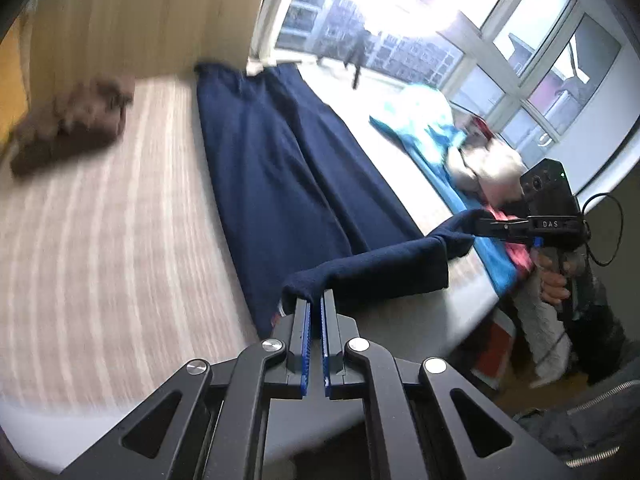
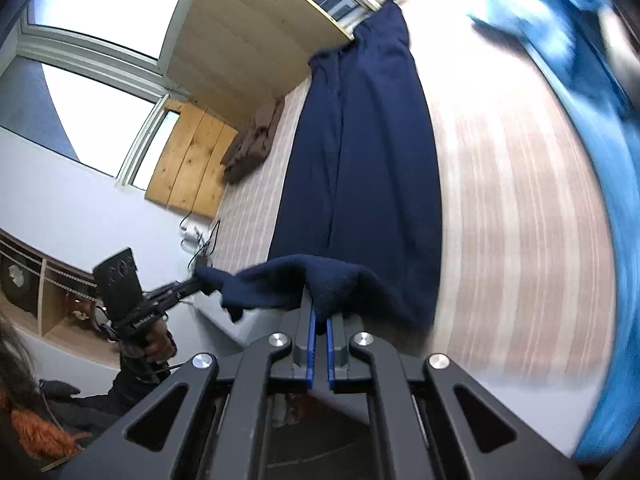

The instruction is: Fold clothes

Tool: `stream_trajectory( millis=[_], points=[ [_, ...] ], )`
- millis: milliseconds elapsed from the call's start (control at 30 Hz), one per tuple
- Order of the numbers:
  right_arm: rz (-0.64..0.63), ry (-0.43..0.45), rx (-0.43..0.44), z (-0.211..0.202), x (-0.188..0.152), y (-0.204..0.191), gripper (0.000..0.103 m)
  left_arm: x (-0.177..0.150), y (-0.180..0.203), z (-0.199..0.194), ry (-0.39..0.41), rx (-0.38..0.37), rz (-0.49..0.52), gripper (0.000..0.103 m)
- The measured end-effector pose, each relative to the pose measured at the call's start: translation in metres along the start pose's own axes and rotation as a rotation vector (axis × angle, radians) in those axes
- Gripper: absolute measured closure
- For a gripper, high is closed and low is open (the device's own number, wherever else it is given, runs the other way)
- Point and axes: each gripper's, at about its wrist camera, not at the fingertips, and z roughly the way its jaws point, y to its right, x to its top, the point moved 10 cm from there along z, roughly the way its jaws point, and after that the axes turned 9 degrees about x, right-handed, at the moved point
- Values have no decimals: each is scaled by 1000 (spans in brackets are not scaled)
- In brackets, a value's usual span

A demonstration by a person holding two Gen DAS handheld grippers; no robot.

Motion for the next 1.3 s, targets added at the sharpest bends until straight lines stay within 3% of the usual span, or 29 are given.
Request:
stream_trajectory(
  millis=[100, 133, 200, 300, 367, 433, 600, 700, 767, 833, 867, 933, 1000, 1100, 1167, 1300],
  points=[
    [-36, -38, -96, -5, 33, 26, 94, 39, -16, 48, -34, 69, 14, 94],
    [-22, -70, -127, -1, 39, 37, 83, 44, -26, 64, -65, 124, 28, 97],
    [6, -133, -188, 7, 53, 60, 74, 47, -39, 70, -69, 157, 23, 94],
    [-89, -108, -187, -5, 69, 57, 66, 49, -47, 71, -59, 163, 16, 82],
    [-172, -115, -224, -2, 69, 52, 65, 41, -35, 79, -86, 134, 58, 80],
    [-228, -175, -246, 27, 69, 45, 66, 33, -23, 88, -113, 106, 100, 81],
    [-263, -230, -249, 69, 77, 44, 76, 13, 5, 108, -179, 34, 205, 80],
    [-277, -257, -248, 92, 82, 44, 76, 35, -6, 124, -146, 79, 195, 80],
    [-286, -275, -247, 107, 86, 44, 76, 61, -29, 130, -89, 177, 159, 81],
    [-245, -186, -269, 97, 107, 47, 75, 86, -55, 123, -16, 274, 117, 85],
    [-227, -154, -285, 88, 111, 50, 74, 89, -61, 116, 0, 275, 110, 85],
    [-210, -140, -317, 70, 102, 58, 61, 84, -66, 103, 6, 264, 123, 82],
    [-193, -126, -350, 52, 92, 65, 58, 69, -69, 99, -25, 271, 144, 82],
    [-156, -107, -387, 28, 79, 77, 58, 45, -70, 102, -88, 214, 121, 79],
    [-100, -93, -371, 28, 76, 88, 58, 44, -72, 113, -101, 205, 96, 79],
    [-129, -75, -375, 38, 85, 83, 58, 61, -68, 134, -74, 194, 92, 79]
  ],
)
